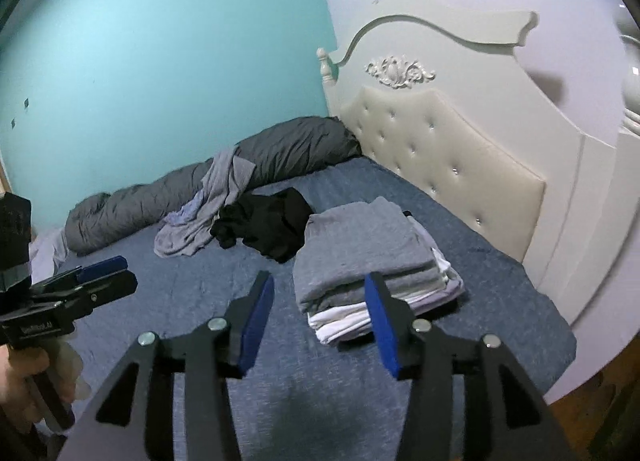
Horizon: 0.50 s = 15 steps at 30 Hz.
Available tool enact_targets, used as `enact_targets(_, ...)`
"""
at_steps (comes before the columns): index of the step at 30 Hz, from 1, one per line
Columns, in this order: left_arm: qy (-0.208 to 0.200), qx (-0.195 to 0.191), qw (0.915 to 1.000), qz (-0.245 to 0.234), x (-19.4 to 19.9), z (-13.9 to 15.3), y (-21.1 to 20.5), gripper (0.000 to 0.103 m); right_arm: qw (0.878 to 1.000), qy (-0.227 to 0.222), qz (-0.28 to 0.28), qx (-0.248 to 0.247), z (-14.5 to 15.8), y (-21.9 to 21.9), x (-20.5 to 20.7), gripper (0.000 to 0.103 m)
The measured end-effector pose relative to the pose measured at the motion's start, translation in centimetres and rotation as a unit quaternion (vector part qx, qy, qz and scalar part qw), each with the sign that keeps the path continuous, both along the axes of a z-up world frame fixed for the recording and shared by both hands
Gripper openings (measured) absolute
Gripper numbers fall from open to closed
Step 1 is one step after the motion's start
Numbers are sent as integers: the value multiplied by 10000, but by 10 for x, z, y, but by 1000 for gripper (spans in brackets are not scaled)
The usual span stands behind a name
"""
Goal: Fold clothes
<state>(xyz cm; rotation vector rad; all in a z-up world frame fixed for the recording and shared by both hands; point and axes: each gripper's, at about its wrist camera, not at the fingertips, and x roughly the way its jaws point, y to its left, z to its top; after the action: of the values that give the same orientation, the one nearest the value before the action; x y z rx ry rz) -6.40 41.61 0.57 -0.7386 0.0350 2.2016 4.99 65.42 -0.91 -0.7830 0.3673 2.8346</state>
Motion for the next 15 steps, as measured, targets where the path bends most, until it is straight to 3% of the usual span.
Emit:
enact_targets(10,324,17,9994,84,38,17,-20,97,9990,67,-356,262,12,-34,39,73)
enact_targets(15,366,1,9992,169,49,16,-30,100,9981,142,-503,324,15,-46,54,79)
